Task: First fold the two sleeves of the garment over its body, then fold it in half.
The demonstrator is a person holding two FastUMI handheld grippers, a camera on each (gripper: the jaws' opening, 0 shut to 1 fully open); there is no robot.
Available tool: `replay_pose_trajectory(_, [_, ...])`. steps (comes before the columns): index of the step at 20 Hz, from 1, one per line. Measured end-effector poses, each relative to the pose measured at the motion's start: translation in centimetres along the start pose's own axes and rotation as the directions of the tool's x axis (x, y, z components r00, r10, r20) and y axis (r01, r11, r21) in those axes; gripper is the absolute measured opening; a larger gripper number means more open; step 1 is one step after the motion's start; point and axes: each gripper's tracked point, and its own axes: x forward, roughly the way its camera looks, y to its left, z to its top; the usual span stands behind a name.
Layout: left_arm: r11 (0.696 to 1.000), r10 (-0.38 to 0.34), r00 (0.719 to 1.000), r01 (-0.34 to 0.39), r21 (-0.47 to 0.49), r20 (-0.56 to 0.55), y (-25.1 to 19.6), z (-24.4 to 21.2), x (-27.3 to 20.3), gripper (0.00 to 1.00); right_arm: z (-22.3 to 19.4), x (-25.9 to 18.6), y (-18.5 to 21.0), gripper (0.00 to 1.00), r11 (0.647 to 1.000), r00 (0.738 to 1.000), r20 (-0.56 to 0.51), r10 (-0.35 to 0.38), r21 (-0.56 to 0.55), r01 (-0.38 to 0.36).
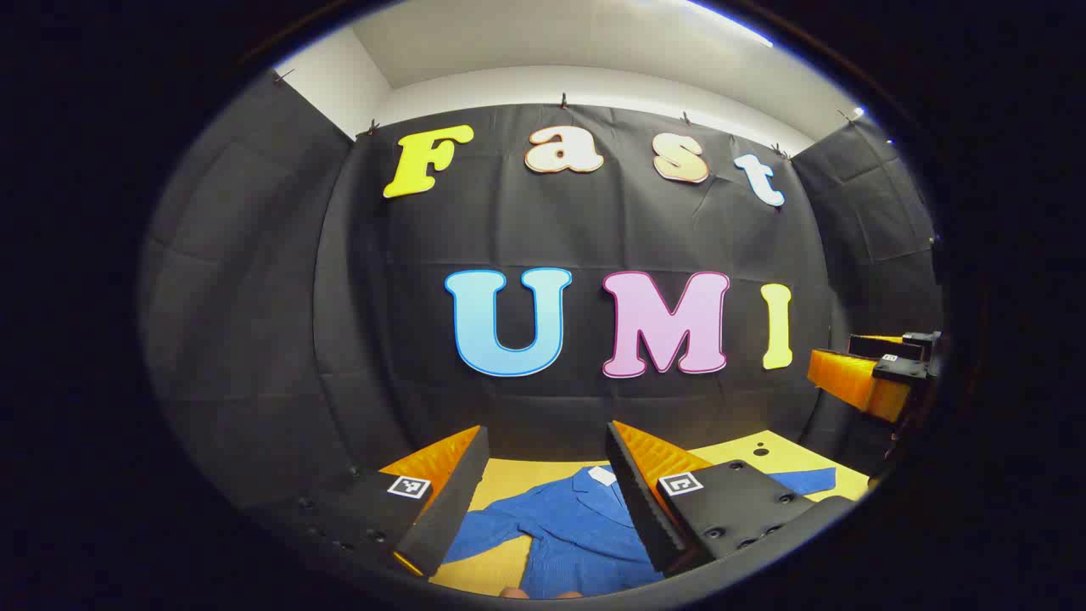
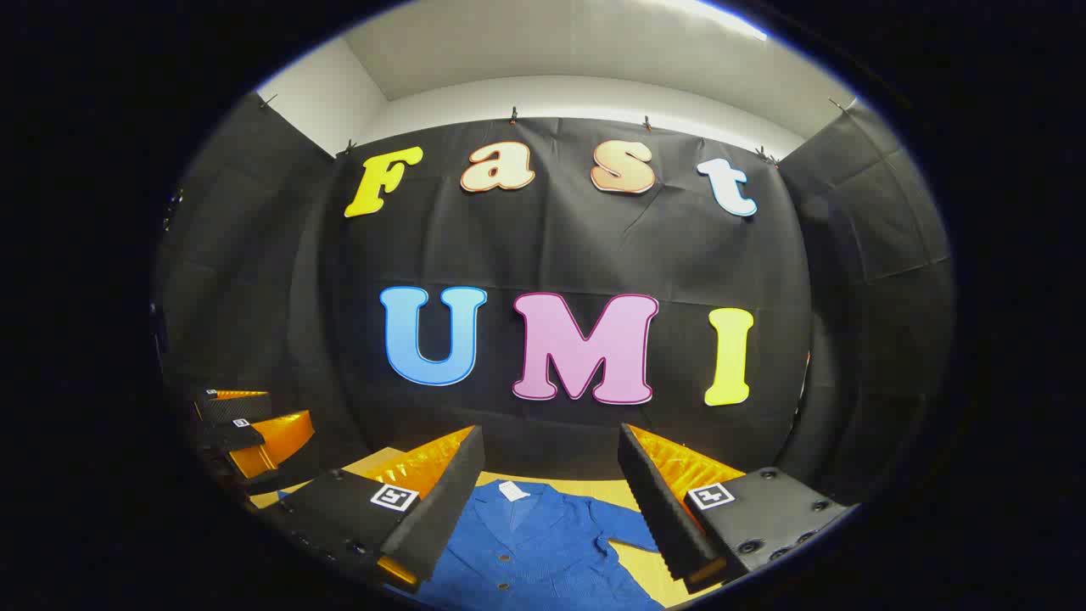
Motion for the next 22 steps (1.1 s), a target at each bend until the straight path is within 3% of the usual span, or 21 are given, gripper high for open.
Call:
replay_pose_trajectory(14, [1.0,-0.027,1.0,0.027,0.002,0.002,-1.6,-0.8,-0.1,0.8,-1.6,-1.5,-2.6,0.99,0.998,0.997,-0.042,-0.066,0.017,0.067])
replay_pose_trajectory(22, [0.999,-0.033,0.999,0.032,0.008,0.017,-2.2,-0.4,0.0,0.8,-1.6,-1.2,-2.8,0.99,0.997,0.997,-0.041,-0.067,0.023,0.068])
